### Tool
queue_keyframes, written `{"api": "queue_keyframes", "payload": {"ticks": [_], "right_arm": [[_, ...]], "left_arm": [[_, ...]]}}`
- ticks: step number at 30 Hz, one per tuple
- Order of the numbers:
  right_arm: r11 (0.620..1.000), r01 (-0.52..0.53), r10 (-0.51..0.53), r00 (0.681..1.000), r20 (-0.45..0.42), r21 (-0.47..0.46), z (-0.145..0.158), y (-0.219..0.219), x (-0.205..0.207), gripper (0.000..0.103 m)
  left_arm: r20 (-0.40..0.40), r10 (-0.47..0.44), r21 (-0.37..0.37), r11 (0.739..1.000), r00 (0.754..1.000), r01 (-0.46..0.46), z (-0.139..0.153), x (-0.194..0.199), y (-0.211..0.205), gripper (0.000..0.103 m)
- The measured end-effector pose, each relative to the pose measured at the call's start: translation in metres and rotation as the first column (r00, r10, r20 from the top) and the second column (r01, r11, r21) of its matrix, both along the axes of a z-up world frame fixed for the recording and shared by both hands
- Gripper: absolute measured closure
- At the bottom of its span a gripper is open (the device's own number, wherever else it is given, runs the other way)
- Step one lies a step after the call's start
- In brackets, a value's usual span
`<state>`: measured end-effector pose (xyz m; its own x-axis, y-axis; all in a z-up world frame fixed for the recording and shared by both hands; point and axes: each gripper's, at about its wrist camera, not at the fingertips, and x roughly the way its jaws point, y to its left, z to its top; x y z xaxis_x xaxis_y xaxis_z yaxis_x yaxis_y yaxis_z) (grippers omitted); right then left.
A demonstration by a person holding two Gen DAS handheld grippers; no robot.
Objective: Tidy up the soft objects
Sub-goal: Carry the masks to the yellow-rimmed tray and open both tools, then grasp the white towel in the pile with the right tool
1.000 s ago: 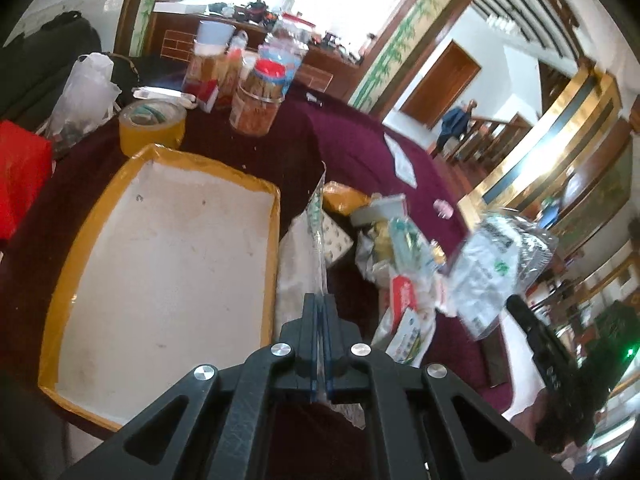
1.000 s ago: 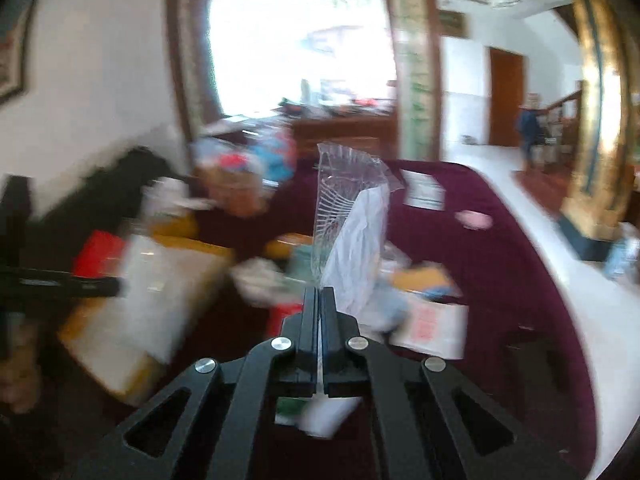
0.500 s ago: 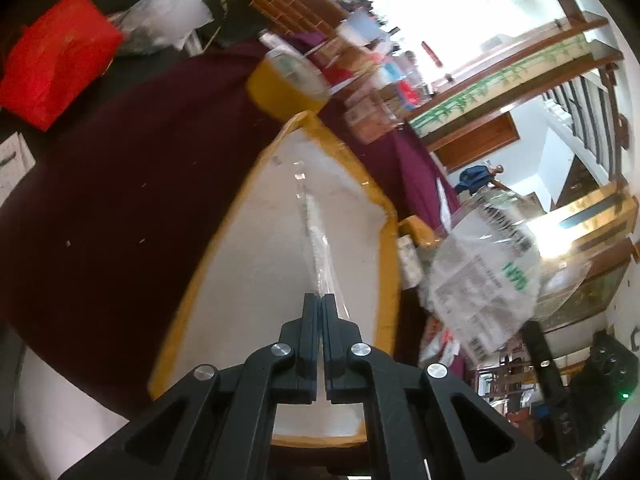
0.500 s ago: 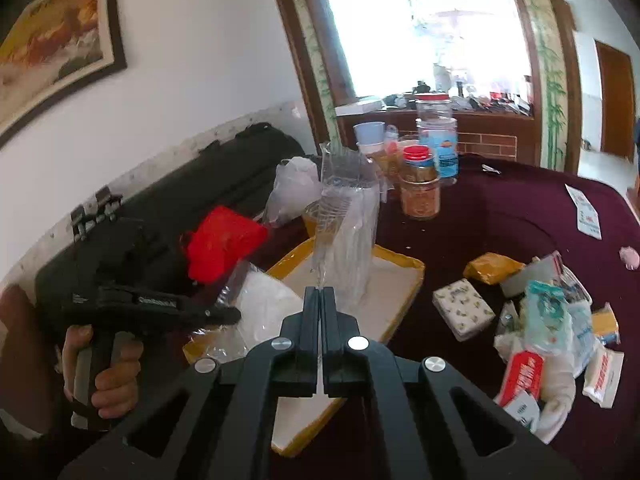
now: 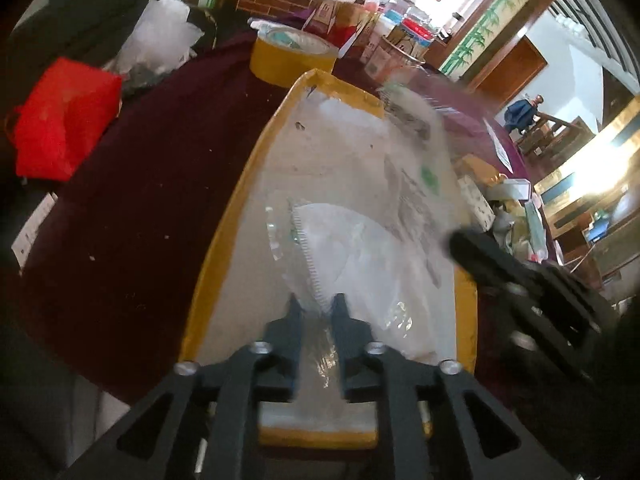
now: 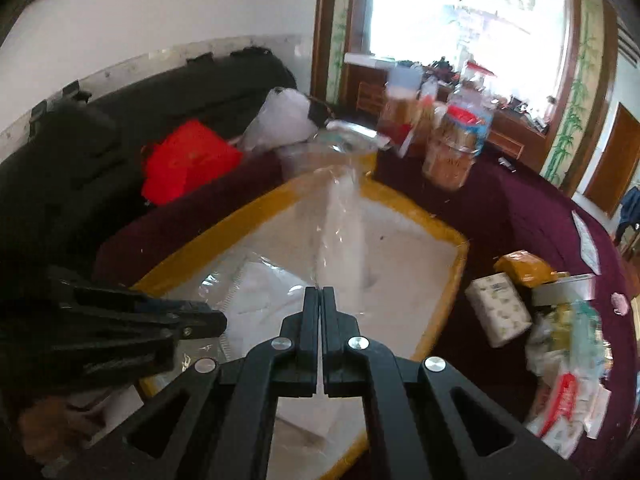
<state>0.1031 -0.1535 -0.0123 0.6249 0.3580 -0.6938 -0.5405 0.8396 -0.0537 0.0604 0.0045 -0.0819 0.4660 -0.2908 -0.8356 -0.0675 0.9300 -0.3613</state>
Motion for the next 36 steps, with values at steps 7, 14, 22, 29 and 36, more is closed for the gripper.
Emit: {"api": "queue_keyframes", "payload": {"ticks": [7, 14, 22, 29, 36], "right_arm": [[0.987, -0.012, 0.038, 0.987, -0.159, 0.159, -0.026, -0.004, 0.027, 0.056], [0.924, 0.051, 0.030, 0.979, -0.204, 0.379, -0.010, -0.068, 0.005, 0.032], [0.865, 0.209, -0.109, 0.965, -0.237, 0.457, -0.015, -0.170, -0.036, 0.029], [0.813, 0.366, -0.281, 0.928, -0.245, 0.454, -0.020, -0.248, -0.057, 0.029], [0.729, 0.512, -0.409, 0.858, -0.310, 0.454, -0.036, -0.310, -0.043, 0.029]], "left_arm": [[0.093, -0.052, -0.018, 0.998, 0.994, 0.054, 0.017, -0.033, 0.018, 0.033], [0.194, 0.007, 0.000, 1.000, 0.981, -0.007, 0.042, -0.042, -0.003, 0.028], [0.314, -0.045, 0.062, 0.998, 0.948, 0.027, 0.055, -0.047, -0.081, 0.024], [0.277, -0.207, 0.045, 0.978, 0.938, 0.203, 0.053, -0.039, -0.146, 0.023], [0.162, -0.396, 0.102, 0.918, 0.904, 0.383, 0.039, -0.025, -0.217, 0.022]]}}
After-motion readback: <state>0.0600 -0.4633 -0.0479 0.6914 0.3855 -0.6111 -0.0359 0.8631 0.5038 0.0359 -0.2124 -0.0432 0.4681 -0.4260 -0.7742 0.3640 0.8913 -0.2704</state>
